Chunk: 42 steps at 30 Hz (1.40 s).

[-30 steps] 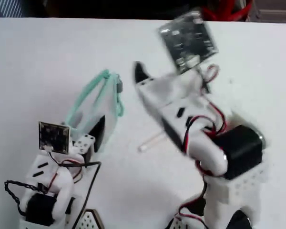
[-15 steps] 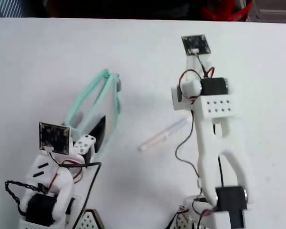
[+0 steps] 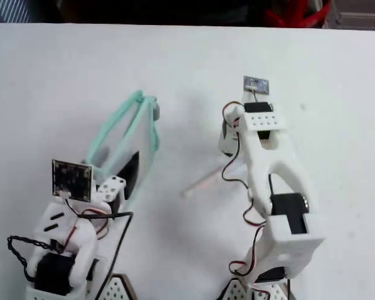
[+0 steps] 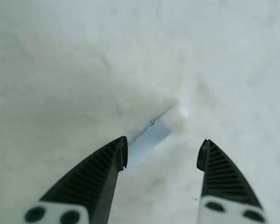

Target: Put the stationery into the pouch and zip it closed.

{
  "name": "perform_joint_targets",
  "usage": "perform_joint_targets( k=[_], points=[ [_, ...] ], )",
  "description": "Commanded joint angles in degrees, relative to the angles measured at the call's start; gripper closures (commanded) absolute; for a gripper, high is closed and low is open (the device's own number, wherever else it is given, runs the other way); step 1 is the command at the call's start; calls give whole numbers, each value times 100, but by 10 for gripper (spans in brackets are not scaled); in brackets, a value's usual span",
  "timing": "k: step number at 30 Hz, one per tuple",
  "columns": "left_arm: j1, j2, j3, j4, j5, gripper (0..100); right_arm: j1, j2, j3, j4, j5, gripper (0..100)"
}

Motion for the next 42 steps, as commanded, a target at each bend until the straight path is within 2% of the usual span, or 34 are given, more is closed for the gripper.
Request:
perform_joint_targets(
  k=[1,4,9,14,17,21,26,31,36,42],
  points=[
    [75,22,0,-105,-62,779,286,119,-79,-409,-571,755],
    [75,22,0,-97,-62,779,435,365,-79,-620,-624,779],
    [92,22,0,-97,-62,779,145,620,-79,-611,-598,932],
    [84,22,0,-97,-62,779,13,567,-79,-532,-598,899],
    [84,22,0,-97,-62,779,66,549,-79,-549,-598,980],
    [84,22,0,-97,-62,779,224,277,-475,-233,-598,983],
    [84,22,79,-141,-53,778,321,-954,-1319,558,-598,980],
    [110,22,70,-123,-26,734,189,-2607,-1609,725,-440,980],
    [110,22,70,-105,-18,712,-215,-4268,-1635,593,-88,980],
    [119,22,70,-105,-18,714,-910,-6053,-1635,-435,-70,980]
  ],
)
